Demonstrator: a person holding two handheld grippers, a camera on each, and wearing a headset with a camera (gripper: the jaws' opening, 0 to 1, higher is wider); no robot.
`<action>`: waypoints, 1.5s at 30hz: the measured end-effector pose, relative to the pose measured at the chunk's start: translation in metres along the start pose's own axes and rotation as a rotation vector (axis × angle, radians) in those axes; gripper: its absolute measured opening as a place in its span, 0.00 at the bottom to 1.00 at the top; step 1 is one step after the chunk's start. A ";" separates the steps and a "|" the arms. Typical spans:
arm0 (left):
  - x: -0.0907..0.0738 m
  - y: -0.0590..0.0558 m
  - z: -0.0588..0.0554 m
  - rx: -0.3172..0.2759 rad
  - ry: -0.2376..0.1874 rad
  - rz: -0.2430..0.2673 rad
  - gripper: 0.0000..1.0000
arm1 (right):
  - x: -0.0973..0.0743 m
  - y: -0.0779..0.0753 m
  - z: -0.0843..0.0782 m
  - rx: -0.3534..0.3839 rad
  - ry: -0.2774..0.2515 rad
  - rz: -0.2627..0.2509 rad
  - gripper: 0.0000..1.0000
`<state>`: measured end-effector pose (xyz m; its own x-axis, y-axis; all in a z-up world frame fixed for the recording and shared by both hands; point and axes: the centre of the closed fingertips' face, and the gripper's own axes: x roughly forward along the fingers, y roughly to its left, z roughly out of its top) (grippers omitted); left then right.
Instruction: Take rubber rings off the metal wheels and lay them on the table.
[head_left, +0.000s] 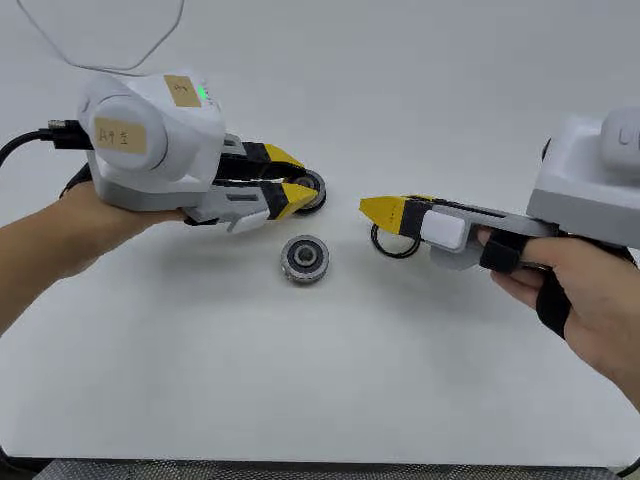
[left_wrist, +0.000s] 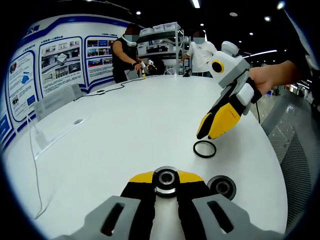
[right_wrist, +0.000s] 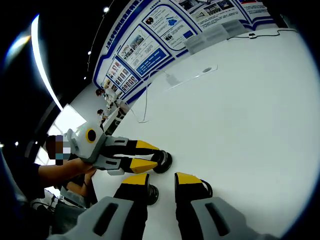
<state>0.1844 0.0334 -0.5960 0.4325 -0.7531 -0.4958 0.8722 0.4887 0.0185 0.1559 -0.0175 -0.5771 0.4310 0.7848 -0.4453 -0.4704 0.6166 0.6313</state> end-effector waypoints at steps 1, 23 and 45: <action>0.000 0.000 0.000 0.005 0.000 -0.002 0.16 | 0.001 0.000 0.001 -0.002 0.000 0.000 0.21; 0.001 -0.001 -0.002 0.103 0.006 -0.024 0.13 | 0.017 -0.002 0.005 -0.008 0.029 0.056 0.24; 0.002 -0.001 -0.002 0.129 -0.013 -0.041 0.12 | 0.051 0.017 0.001 0.114 0.056 0.204 0.46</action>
<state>0.1844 0.0324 -0.5986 0.3983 -0.7773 -0.4870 0.9110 0.3973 0.1108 0.1708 0.0333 -0.5882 0.2910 0.8965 -0.3341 -0.4517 0.4366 0.7781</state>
